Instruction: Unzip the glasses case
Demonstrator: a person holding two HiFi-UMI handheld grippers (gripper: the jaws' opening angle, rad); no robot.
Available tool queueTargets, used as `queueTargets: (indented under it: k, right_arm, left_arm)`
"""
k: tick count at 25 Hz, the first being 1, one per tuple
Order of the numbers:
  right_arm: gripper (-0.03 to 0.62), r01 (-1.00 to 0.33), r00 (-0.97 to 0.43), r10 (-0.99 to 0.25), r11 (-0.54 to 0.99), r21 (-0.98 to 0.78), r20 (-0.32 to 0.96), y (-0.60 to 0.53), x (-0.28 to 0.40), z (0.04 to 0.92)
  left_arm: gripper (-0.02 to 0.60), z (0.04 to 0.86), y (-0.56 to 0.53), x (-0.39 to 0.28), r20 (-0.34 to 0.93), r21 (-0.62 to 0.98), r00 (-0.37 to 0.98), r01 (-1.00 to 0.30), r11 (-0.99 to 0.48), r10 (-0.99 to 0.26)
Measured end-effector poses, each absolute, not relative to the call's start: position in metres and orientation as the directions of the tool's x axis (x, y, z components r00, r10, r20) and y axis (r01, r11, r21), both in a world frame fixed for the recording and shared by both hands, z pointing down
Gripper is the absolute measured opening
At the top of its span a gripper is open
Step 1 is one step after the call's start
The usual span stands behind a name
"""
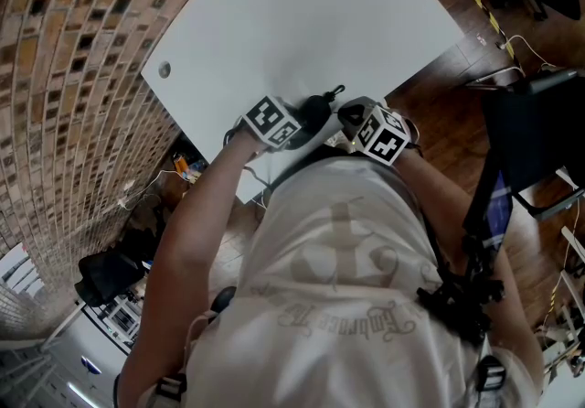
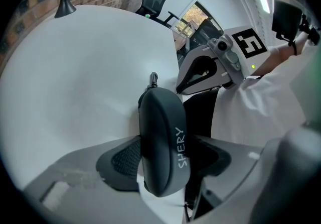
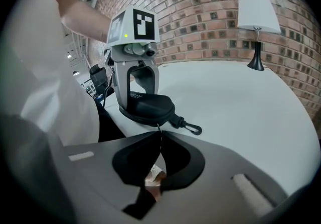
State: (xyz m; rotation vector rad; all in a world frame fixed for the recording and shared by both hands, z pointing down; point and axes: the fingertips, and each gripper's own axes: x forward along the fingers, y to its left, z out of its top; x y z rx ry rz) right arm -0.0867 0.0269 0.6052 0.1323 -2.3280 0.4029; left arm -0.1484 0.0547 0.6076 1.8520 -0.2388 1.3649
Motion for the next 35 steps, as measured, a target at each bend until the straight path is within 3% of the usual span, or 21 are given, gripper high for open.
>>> queueTargets:
  k: [27, 31, 35]
  right_arm:
    - [0.008, -0.219, -0.709, 0.014, 0.946, -0.239, 0.706, 0.027, -0.086, 0.606]
    - [0.008, -0.219, -0.706, 0.013, 0.947, -0.235, 0.708, 0.029, -0.086, 0.605]
    - [0.008, -0.220, -0.705, 0.010, 0.948, -0.232, 0.709, 0.026, -0.086, 0.606]
  left_arm:
    - [0.310, 0.609, 0.065, -0.155, 0.914, 0.405, 0.189, -0.404, -0.820, 0.358]
    - [0.310, 0.605, 0.079, -0.188, 0.909, 0.379, 0.008, -0.428, -0.821, 0.416]
    - [0.310, 0.608, 0.077, -0.182, 0.910, 0.390, 0.022, -0.389, -0.835, 0.415]
